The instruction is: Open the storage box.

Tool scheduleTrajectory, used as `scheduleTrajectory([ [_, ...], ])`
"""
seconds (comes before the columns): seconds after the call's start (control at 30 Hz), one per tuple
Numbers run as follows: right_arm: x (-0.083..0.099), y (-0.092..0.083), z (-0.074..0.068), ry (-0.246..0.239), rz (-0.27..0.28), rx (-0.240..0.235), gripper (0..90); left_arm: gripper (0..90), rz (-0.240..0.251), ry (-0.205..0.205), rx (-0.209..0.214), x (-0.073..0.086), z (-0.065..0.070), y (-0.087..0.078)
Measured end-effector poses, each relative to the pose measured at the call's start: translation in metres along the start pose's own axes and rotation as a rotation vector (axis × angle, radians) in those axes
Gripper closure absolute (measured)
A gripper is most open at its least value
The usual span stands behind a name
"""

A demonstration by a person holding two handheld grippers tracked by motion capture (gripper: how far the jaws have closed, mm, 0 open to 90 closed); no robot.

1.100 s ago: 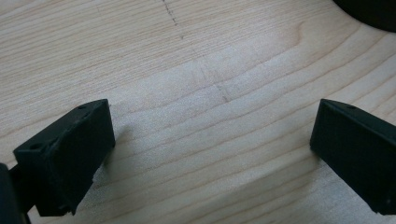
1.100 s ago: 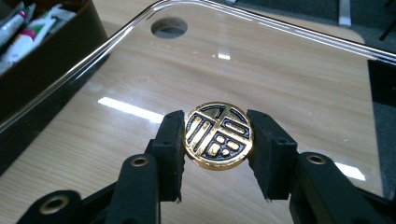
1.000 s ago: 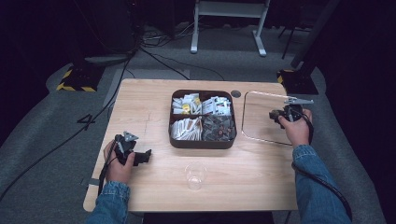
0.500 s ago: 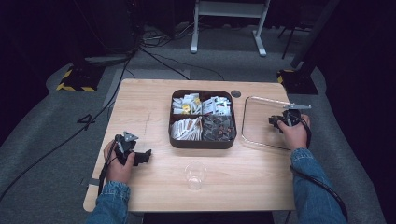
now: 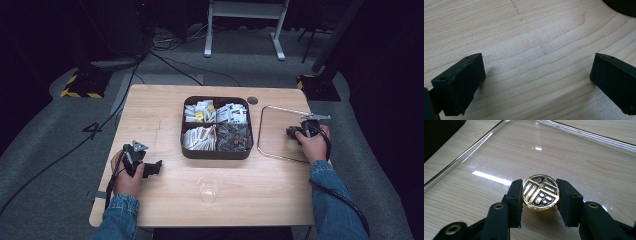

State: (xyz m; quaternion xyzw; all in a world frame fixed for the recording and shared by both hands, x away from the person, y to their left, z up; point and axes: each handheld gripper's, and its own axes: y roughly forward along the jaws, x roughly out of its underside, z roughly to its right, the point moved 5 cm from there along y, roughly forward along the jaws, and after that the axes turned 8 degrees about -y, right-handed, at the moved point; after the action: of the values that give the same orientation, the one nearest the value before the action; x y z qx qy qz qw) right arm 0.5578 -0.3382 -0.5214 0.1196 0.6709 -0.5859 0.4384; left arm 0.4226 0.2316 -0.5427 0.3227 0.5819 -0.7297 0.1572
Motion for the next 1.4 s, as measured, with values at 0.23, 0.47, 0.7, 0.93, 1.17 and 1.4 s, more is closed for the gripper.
scheduleTrajectory([
  [0.23,0.002,0.002,0.0,0.013,0.007,-0.008,58.5,0.2,0.0,0.0,0.0,0.0,0.0,0.0],
  [0.47,0.0,0.002,0.001,0.038,0.022,-0.016,53.3,0.2,0.0,0.0,0.0,0.0,0.0,0.0],
  [0.7,-0.009,-0.003,-0.001,0.034,0.049,-0.019,46.5,0.2,0.001,-0.002,-0.001,0.0,0.0,0.0],
  [0.93,-0.019,-0.016,-0.003,0.047,0.07,-0.001,44.8,0.2,0.0,0.0,0.0,0.0,0.0,0.0],
  [1.17,-0.041,-0.035,-0.015,0.026,0.126,-0.01,44.2,0.2,0.0,0.0,0.0,0.0,0.0,0.0],
  [1.4,-0.056,-0.051,-0.034,0.002,0.159,-0.034,44.2,0.2,0.001,-0.003,-0.001,0.0,0.0,0.0],
])
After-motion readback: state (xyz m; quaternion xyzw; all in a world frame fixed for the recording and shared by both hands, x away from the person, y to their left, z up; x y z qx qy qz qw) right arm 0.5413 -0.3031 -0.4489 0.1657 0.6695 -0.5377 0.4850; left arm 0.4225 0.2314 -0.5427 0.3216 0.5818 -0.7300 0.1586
